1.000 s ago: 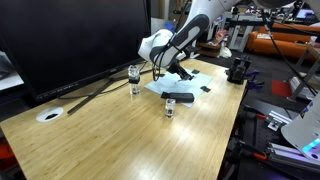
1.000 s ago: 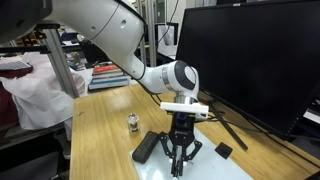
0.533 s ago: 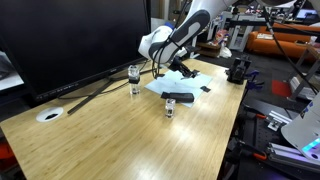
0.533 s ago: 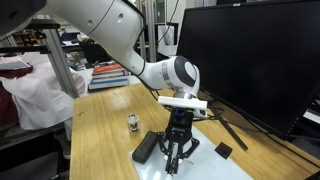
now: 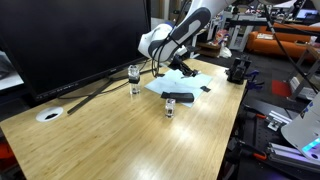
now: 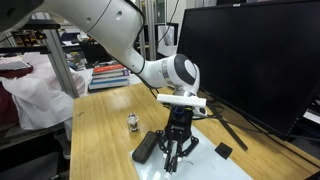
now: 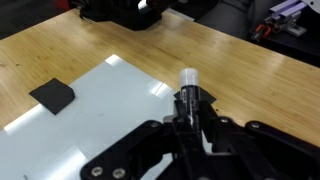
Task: Pick up the marker on the table and write on the blank piece of paper
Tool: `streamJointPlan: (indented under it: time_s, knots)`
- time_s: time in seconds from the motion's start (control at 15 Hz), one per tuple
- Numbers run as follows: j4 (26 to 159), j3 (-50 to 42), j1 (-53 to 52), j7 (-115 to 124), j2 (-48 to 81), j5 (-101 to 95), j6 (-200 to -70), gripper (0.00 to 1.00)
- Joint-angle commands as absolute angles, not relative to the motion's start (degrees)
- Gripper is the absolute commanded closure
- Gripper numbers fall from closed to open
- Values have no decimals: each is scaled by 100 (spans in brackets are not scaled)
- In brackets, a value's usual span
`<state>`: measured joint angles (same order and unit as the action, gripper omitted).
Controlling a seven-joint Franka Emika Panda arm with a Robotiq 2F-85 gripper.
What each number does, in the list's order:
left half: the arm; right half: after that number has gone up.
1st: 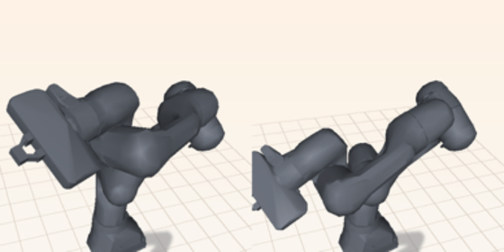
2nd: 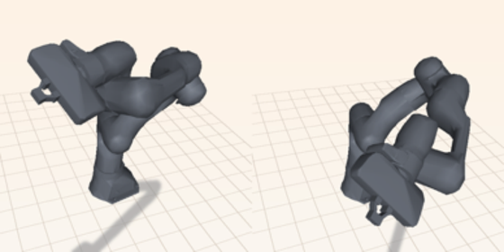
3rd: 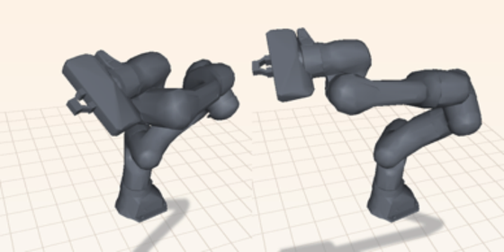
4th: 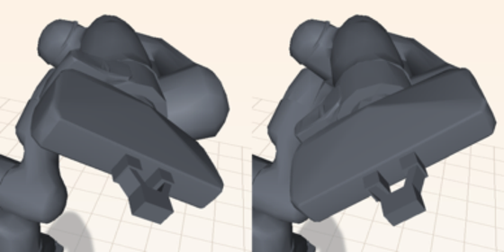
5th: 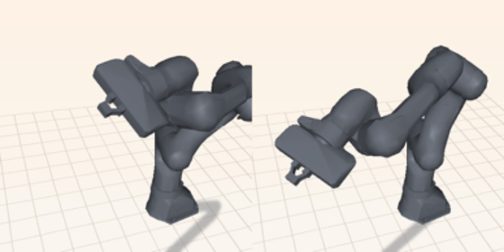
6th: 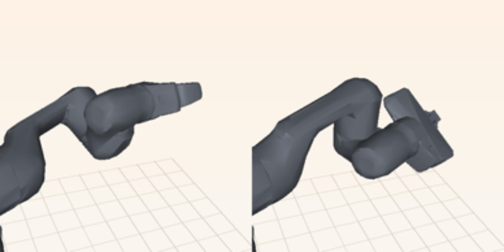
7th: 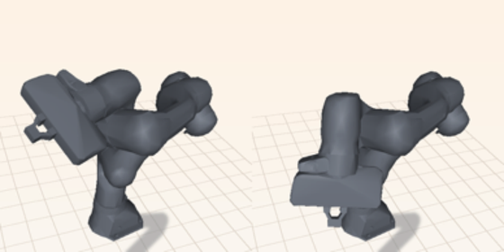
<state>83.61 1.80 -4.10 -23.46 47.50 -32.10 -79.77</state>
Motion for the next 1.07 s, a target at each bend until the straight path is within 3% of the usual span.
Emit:
streamJointPlan:
  time_s: [0.0,1.0]
  knots:
    - [8344,159,-426,-2144,4694,-3150,-7688,95]
    - [7888,157,-357,-2161,5107,-3212,-8087,95]
